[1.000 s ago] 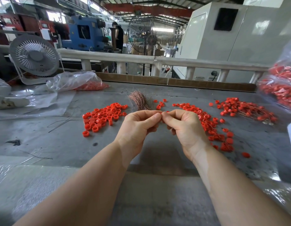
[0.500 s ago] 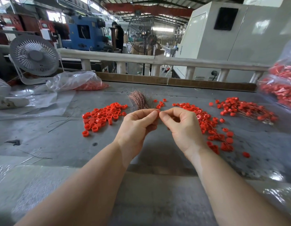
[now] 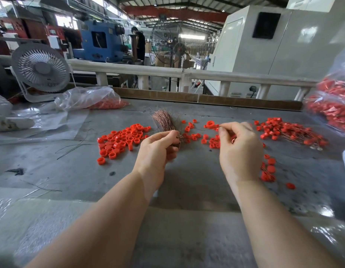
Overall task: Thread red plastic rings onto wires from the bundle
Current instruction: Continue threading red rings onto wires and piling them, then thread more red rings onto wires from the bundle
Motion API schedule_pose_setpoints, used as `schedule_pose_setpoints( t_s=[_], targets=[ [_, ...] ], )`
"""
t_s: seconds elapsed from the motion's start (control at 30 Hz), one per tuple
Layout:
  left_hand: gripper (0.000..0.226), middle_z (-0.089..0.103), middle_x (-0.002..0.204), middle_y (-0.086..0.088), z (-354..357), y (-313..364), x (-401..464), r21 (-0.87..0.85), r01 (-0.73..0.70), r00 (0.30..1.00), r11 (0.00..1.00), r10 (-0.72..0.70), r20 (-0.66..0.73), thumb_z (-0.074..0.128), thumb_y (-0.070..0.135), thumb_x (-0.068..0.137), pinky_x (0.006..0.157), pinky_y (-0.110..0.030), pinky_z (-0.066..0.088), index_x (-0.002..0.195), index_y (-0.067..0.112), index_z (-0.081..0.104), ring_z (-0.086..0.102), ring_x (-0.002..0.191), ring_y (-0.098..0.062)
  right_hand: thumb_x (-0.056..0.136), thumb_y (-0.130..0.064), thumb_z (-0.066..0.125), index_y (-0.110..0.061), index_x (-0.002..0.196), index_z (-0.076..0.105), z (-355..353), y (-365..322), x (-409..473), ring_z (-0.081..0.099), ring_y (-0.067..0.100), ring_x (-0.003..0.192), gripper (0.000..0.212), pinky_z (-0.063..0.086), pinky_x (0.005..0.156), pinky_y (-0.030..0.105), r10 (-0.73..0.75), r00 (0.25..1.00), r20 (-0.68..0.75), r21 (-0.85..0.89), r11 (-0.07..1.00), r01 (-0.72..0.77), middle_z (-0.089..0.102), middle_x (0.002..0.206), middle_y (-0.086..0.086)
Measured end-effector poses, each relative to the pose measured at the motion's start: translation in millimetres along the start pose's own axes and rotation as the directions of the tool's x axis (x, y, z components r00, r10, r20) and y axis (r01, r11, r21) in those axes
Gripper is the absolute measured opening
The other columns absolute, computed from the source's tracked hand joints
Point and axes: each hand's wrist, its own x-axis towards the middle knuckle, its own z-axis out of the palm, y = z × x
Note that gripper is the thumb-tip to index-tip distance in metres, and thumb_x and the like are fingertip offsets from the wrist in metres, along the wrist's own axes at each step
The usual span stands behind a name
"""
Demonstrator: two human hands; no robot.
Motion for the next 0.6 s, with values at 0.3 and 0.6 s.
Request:
schedule_pose_setpoints(
  t_s=[0.3, 0.6],
  targets=[
    [0.011, 0.058, 0.058, 0.003, 0, -6, 3, 0.201, -0.045, 0.991, 0.979, 0.069, -0.111, 0.064, 0.01, 0.085, 0.056, -0.027, 0.044, 0.075, 0.013, 0.067, 0.048, 0.05, -0.008, 0.088, -0.003, 0.047, -0.014, 0.096, 0.058, -12, 27, 14, 0.053, 0.034, 0.098, 0.018, 0.034, 0.085, 0.039, 0.294, 0.951, -0.094, -0.213, 0.927, -0.308, 0.065, 0.096, 0.01],
    [0.015, 0.062, 0.072, 0.006, -5, -8, 7, 0.66, -0.15, 0.952, 0.736, 0.287, -0.103, 0.063, 0.01, 0.084, 0.075, -0.027, 0.048, 0.09, 0.019, 0.072, 0.059, 0.071, -0.016, 0.087, -0.001, 0.044, -0.02, 0.112, 0.063, -4, 42, 10, 0.04, 0.03, 0.118, 0.037, 0.028, 0.094, 0.039, 0.395, 0.894, 0.211, -0.569, 0.794, -0.216, 0.056, 0.119, 0.01]
  ],
)
